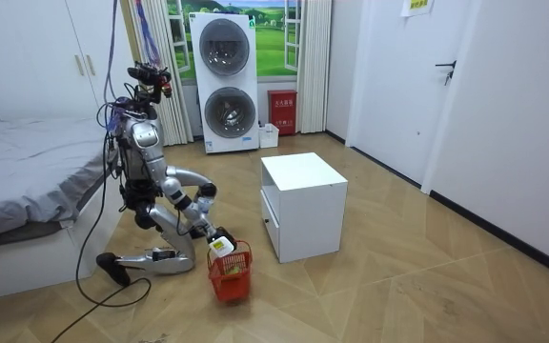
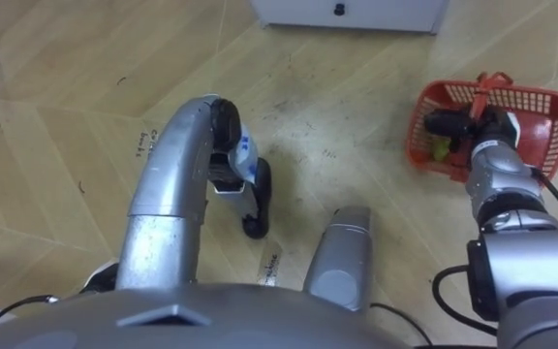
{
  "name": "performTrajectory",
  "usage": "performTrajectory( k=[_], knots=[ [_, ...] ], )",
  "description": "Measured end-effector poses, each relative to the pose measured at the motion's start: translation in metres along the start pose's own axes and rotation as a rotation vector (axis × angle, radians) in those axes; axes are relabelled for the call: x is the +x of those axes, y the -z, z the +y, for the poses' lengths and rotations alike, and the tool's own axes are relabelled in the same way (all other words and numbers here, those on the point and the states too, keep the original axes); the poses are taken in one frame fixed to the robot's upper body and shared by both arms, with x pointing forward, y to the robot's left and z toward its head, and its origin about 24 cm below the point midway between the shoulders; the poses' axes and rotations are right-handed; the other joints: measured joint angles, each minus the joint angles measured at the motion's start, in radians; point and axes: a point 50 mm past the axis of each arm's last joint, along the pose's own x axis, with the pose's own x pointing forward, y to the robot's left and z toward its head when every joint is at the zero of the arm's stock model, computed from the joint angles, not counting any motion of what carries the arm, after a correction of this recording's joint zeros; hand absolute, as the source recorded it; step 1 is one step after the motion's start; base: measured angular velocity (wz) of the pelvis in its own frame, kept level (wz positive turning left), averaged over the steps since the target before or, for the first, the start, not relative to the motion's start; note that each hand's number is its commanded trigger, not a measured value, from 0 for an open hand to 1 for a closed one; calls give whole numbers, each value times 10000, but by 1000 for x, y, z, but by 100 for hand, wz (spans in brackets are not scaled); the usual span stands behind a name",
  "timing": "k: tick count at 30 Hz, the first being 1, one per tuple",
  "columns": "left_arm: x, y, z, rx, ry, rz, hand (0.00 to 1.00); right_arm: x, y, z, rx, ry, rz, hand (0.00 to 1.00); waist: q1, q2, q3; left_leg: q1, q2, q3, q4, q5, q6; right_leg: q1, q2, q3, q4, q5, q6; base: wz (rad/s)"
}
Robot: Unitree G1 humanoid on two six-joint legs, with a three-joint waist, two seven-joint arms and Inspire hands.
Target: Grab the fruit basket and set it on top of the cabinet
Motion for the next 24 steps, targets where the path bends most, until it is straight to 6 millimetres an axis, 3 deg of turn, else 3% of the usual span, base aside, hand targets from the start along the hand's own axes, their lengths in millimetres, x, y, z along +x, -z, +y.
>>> performTrajectory(
  k=[7, 11, 17, 24],
  knots=[
    [1, -4, 1, 7, -54, -55, 0, 0, -3, 2, 52, 25, -121, 100, 43, -22, 6, 0, -1, -30, 50, 0, 1, 34, 35, 14, 15, 0, 0, 0],
    [2, -11, 6, -154, -202, -177, 0, 0, -2, 10, 95, -87, -103, 100, 34, -87, 27, 24, -12, -255, 196, -2, -2, 283, 233, -102, -21, 3, -1, 0],
    [4, -32, 14, -230, -405, -750, 0, -2, -19, 35, 191, -812, -890, 100, -123, -440, 52, 86, -557, -761, 455, -20, 22, 896, 302, -461, -191, 7, 2, 3],
    [5, -49, 22, -357, -913, -1050, 0, -9, -50, 49, 137, -1273, -2212, 100, -288, -561, 2, 512, -719, -987, 840, -423, 446, 1808, 432, -862, -672, 24, -63, 2]
  ],
)
